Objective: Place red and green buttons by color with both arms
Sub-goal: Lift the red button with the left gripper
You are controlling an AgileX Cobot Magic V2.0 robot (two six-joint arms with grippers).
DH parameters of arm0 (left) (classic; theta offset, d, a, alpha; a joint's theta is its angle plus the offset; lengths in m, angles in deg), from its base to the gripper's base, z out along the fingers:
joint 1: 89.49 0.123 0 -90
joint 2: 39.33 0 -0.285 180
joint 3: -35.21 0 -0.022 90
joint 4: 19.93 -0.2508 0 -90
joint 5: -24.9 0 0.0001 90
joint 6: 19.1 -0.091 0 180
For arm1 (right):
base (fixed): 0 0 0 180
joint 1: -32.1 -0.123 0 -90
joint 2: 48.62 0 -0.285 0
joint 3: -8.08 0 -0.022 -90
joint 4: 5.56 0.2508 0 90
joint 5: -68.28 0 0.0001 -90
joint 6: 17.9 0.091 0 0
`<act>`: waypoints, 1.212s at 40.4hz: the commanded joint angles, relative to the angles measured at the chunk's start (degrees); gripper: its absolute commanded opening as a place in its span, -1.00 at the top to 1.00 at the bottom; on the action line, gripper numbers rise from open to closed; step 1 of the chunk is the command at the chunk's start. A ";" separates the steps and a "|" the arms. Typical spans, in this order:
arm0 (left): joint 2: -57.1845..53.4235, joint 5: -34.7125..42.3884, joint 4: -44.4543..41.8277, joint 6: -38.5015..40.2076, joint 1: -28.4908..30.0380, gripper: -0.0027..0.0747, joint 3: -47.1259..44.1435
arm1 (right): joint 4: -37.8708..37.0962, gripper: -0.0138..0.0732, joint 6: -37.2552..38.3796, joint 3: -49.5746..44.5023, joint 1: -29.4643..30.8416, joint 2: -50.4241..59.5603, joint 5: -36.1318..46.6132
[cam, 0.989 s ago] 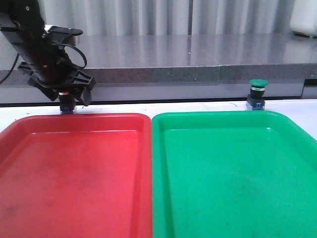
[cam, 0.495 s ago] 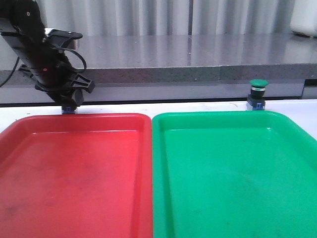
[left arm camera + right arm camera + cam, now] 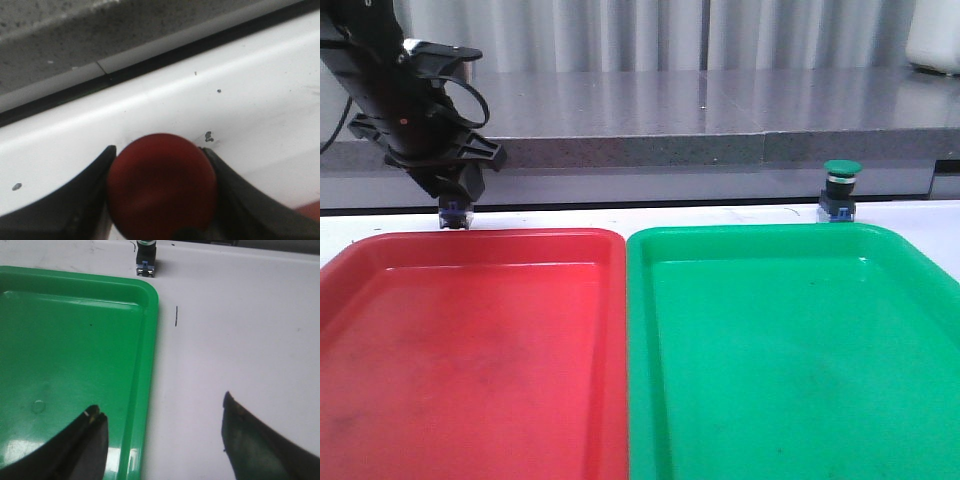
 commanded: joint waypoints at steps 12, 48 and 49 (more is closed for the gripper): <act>-14.45 -3.80 0.01 -0.05 0.06 0.21 1.69 | -0.55 -0.48 -0.40 1.91 0.29 -0.33 3.79; -48.03 10.11 7.29 -0.05 -13.22 0.21 -39.99 | -0.55 -0.48 -0.40 1.91 0.29 -0.33 3.79; -47.89 11.17 7.29 -0.05 -13.87 0.21 -41.21 | -0.55 -0.48 -0.40 1.91 0.29 -0.33 3.79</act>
